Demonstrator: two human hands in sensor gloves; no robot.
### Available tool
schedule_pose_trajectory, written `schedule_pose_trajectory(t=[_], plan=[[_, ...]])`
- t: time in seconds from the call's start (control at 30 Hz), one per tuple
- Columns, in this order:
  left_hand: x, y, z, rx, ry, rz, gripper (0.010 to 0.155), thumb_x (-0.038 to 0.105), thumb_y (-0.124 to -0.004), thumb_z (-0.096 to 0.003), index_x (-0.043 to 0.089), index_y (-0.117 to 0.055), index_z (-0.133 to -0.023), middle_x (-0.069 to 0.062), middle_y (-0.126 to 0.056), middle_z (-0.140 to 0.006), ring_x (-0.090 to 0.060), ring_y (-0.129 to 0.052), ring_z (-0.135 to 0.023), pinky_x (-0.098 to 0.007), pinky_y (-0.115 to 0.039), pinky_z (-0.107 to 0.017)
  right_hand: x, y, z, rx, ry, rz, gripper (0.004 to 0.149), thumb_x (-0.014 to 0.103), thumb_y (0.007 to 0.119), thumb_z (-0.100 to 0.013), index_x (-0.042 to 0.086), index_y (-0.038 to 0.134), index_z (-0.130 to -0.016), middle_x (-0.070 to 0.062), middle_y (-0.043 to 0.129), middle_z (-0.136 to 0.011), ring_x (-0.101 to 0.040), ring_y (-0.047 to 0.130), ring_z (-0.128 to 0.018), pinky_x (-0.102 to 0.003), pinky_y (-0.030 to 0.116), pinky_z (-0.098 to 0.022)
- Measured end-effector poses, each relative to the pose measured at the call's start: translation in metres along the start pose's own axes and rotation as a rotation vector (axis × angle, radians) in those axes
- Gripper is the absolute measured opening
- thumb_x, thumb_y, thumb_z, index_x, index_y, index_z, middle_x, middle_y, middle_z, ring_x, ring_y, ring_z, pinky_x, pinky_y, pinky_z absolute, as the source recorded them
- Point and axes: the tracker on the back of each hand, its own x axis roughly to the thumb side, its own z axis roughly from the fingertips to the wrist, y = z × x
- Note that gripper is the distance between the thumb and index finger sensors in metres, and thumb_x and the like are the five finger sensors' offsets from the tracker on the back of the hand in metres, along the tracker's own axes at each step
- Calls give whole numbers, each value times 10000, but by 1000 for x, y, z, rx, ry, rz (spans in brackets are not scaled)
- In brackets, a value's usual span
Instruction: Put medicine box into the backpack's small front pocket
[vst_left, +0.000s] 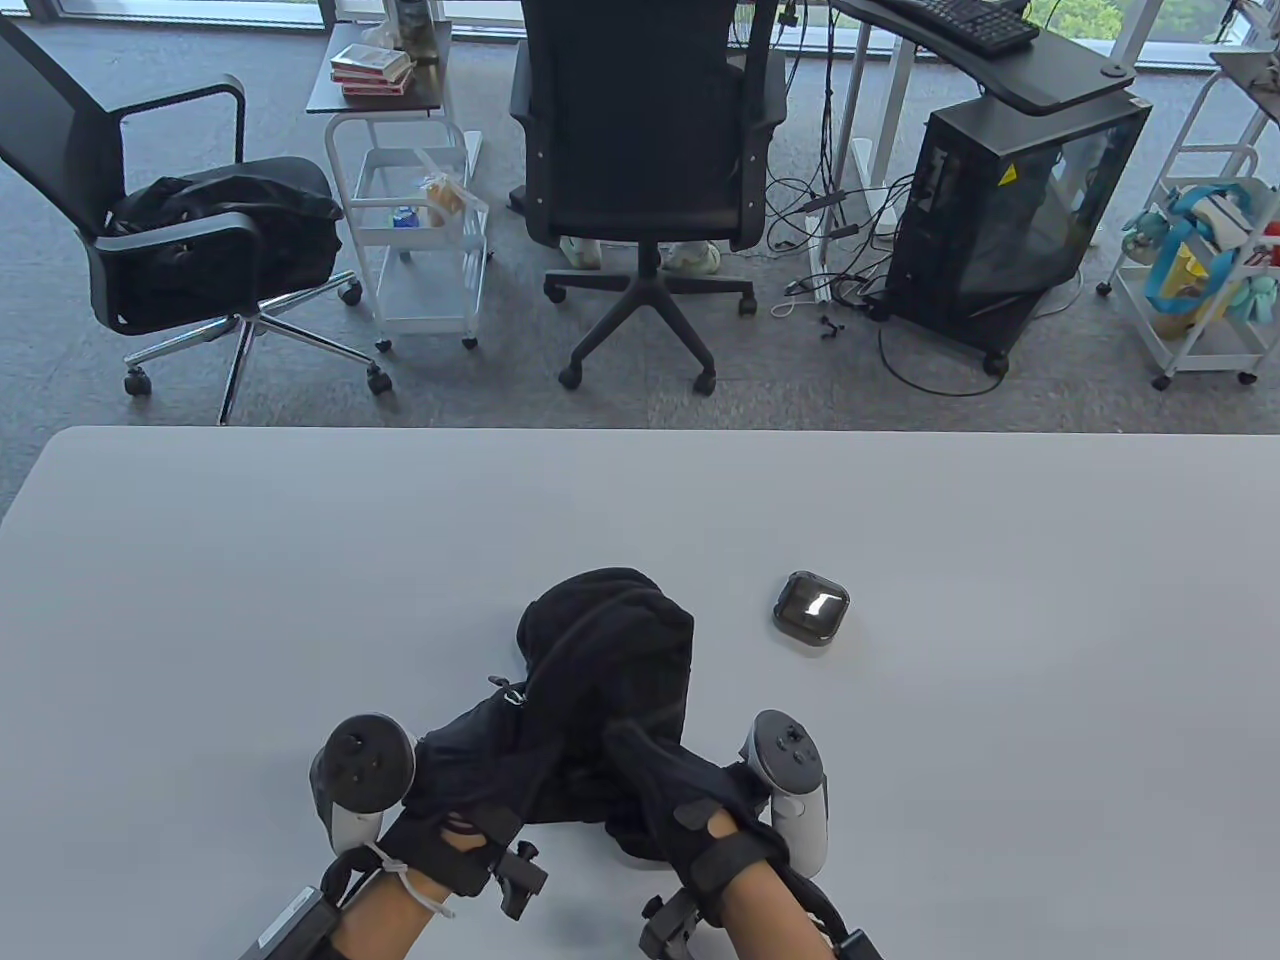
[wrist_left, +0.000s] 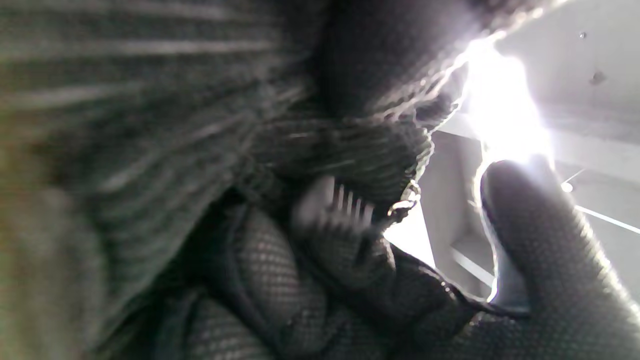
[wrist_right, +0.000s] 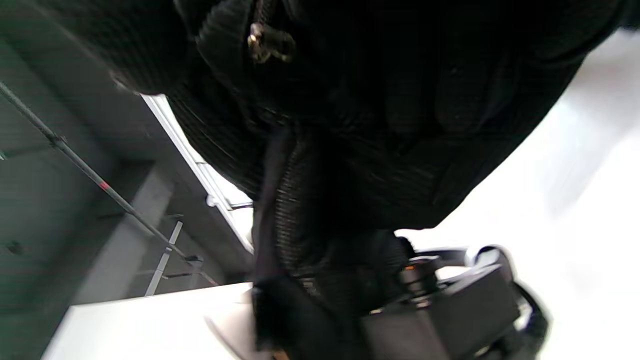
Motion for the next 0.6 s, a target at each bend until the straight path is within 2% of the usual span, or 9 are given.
schedule_pose_trajectory(t=[0.1,0.13,0.23,0.33,0.4,0.47,0.57,0.6], plan=[[-3,-2,-1,-24,5,62,466,307,-902,-477,141,-802,-901,-85,-998,-789,-438,-929,-764,-723,-615,-579,10,-3,2,-191,-56,154,511,447,795,-556,-7,874,-777,-205,973,-708,-421,994,-556,-631,748,-440],[-3,-1,0,-10,33,81,468,303,-903,-477,133,-802,-902,-95,-999,-786,-445,-927,-761,-728,-606,-579,13,-4,1,-216,-100,192,447,404,810,-544,10,911,-731,-182,1006,-658,-398,1022,-509,-621,771,-420],[-5,6,1,32,76,117,475,313,-886,-484,115,-794,-906,-102,-998,-778,-449,-924,-751,-728,-595,-580,24,-7,4,-157,-158,219,439,394,792,-557,11,906,-738,-177,1000,-663,-391,1019,-513,-619,767,-429],[-12,15,2,54,111,175,476,327,-874,-490,108,-793,-905,-104,-998,-766,-452,-919,-740,-732,-582,-580,37,-17,13,-230,-246,265,432,381,818,-539,0,934,-705,-197,1017,-630,-413,1023,-482,-635,764,-410],[-16,21,3,51,124,224,473,330,-870,-495,102,-794,-903,-107,-999,-757,-451,-919,-733,-732,-574,-583,42,-30,17,-264,-251,415,431,385,819,-540,4,932,-708,-191,1017,-635,-407,1026,-488,-631,768,-414],[-17,23,4,59,134,249,472,330,-865,-497,100,-794,-902,-103,-998,-754,-449,-921,-728,-732,-577,-582,36,-46,13,-315,-207,513,430,386,827,-529,9,937,-703,-180,1026,-632,-400,1036,-487,-631,777,-415],[-18,25,5,101,159,299,471,315,-865,-486,87,-804,-894,-109,-1003,-741,-452,-924,-715,-733,-580,-579,8,-82,3,-470,-61,709,442,386,835,-507,8,935,-712,-194,1011,-665,-422,1022,-531,-662,743,-434],[-19,24,4,79,167,290,471,314,-865,-487,86,-804,-894,-108,-1004,-742,-453,-923,-716,-733,-579,-580,5,-85,2,-439,-56,714,460,411,826,-511,20,925,-732,-196,987,-712,-438,999,-587,-676,723,-450]])
